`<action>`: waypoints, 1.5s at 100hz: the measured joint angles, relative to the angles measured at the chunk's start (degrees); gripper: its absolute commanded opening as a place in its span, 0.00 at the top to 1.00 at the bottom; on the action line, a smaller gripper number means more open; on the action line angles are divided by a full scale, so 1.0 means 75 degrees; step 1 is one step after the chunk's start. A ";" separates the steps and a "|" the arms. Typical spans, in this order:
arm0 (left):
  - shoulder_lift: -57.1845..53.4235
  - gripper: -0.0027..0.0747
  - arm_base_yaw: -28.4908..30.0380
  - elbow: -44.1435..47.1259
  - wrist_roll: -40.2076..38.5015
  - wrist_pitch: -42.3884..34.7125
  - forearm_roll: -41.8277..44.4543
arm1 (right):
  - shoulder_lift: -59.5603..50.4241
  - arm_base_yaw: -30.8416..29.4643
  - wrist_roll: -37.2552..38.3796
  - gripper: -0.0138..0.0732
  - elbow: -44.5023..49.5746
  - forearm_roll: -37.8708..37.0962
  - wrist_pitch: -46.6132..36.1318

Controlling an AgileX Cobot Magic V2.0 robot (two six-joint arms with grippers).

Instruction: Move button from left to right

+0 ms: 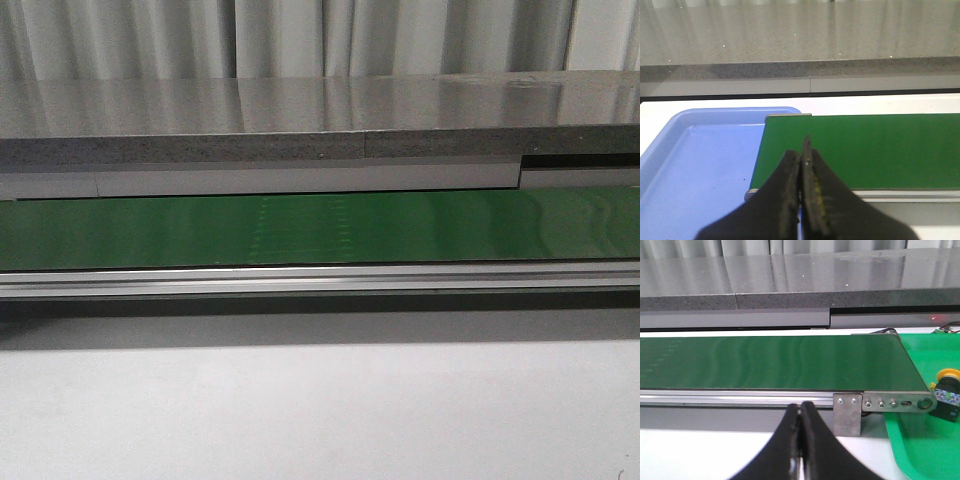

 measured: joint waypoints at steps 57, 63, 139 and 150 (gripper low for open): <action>0.0000 0.99 0.0000 0.0000 0.0000 0.0000 0.0000 | 0.0000 0.0000 0.0018 0.92 0.0003 0.0008 -0.0126; 0.0000 0.99 0.0000 0.0000 0.0000 0.0000 0.0000 | 0.0000 0.0000 0.0018 0.92 0.0003 0.0008 -0.0126; -0.0017 0.99 0.0000 0.0000 0.0000 -0.0051 0.0000 | 0.0000 0.0000 0.0021 0.92 0.0003 0.0014 -0.0137; -0.0282 0.99 0.0000 0.0031 0.0000 -0.0055 0.0000 | 0.0000 0.0000 0.0021 0.92 0.0003 0.0014 -0.0137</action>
